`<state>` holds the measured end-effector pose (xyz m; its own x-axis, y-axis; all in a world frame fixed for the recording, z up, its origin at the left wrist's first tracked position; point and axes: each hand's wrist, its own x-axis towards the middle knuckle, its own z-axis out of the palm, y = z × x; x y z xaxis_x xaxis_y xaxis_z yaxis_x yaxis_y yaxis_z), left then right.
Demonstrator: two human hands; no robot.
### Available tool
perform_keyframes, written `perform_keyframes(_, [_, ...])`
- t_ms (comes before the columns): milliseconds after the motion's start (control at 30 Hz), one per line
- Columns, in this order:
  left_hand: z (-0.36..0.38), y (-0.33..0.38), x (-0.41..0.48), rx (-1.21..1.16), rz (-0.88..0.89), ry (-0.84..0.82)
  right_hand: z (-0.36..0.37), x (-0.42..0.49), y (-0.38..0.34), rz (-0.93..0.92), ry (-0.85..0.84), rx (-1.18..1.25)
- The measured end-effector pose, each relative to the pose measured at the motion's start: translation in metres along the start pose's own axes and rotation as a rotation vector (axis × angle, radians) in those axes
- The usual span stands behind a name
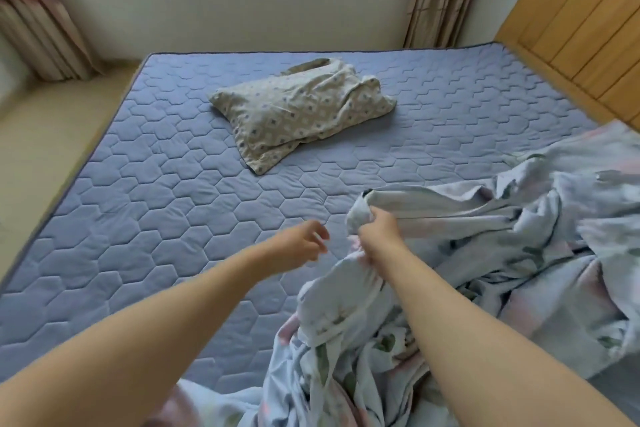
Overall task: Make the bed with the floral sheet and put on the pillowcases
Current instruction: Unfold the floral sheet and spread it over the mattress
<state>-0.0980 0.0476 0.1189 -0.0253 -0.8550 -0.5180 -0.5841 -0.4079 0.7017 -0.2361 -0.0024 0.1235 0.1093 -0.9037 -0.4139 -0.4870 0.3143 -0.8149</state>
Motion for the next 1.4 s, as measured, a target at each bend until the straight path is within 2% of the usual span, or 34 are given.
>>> perform_keyframes(67, [-0.023, 0.02, -0.013, 0.232, 0.217, 0.264, -0.006, -0.034, -0.031, -0.109, -0.204, -0.017])
perform_keyframes(100, [-0.032, 0.026, -0.018, 0.366, 0.362, 0.295, -0.009, -0.05, -0.041, -0.153, -0.299, -0.022])
perform_keyframes(167, [-0.046, 0.039, -0.038, 0.578, 0.574, 0.223, -0.02, -0.081, -0.057, -0.216, -0.426, -0.05])
perform_keyframes(233, [-0.053, 0.05, -0.056, 0.659, 0.561, 0.088, -0.035, -0.101, -0.063, -0.237, -0.474, -0.079])
perform_keyframes(300, [-0.046, 0.06, -0.077, 0.666, 0.466, -0.001, -0.047, -0.125, -0.065, -0.234, -0.468, -0.126])
perform_keyframes(400, [-0.026, 0.077, -0.102, 0.647, 0.392, -0.022, -0.063, -0.155, -0.062, -0.205, -0.479, -0.067])
perform_keyframes(500, [-0.004, 0.089, -0.108, 0.625, 0.437, -0.067, -0.084, -0.177, -0.059, -0.196, -0.549, 0.028])
perform_keyframes(633, [0.039, 0.123, -0.115, 0.696, 0.477, -0.161, -0.133, -0.198, -0.04, -0.084, -0.464, 0.221])
perform_keyframes(667, [0.046, 0.132, -0.119, 0.754, 0.495, -0.123, -0.144, -0.201, -0.033, -0.048, -0.435, 0.258])
perform_keyframes(733, [0.051, 0.147, -0.125, 0.791, 0.573, 0.094, -0.163, -0.205, -0.02, 0.013, -0.393, 0.255])
perform_keyframes(800, [0.05, 0.152, -0.132, 0.706, 0.655, 0.279, -0.175, -0.208, -0.011, 0.08, -0.362, 0.225])
perform_keyframes(833, [0.052, 0.153, -0.139, 0.67, 0.709, 0.292, -0.179, -0.206, -0.009, 0.119, -0.307, 0.201])
perform_keyframes(933, [0.078, 0.15, -0.164, 0.67, 0.929, 0.091, -0.176, -0.199, -0.002, 0.163, 0.04, 0.135])
perform_keyframes(967, [0.088, 0.152, -0.174, 0.69, 0.964, 0.012, -0.172, -0.196, -0.001, 0.169, 0.073, 0.166])
perform_keyframes(1033, [0.097, 0.163, -0.186, 0.735, 0.998, -0.062, -0.158, -0.189, 0.004, 0.259, -0.009, 0.129])
perform_keyframes(1100, [0.094, 0.174, -0.187, 0.704, 0.975, -0.094, -0.147, -0.187, 0.012, 0.289, -0.1, -0.046])
perform_keyframes(1167, [0.082, 0.173, -0.184, 0.707, 0.865, -0.139, -0.137, -0.186, 0.019, 0.306, -0.109, -0.152])
perform_keyframes(1300, [0.064, 0.156, -0.177, 0.655, 0.708, -0.167, -0.132, -0.194, 0.016, 0.303, -0.148, 0.016])
perform_keyframes(1400, [0.059, 0.15, -0.172, 0.647, 0.66, -0.128, -0.132, -0.195, 0.002, 0.304, -0.008, 0.303])
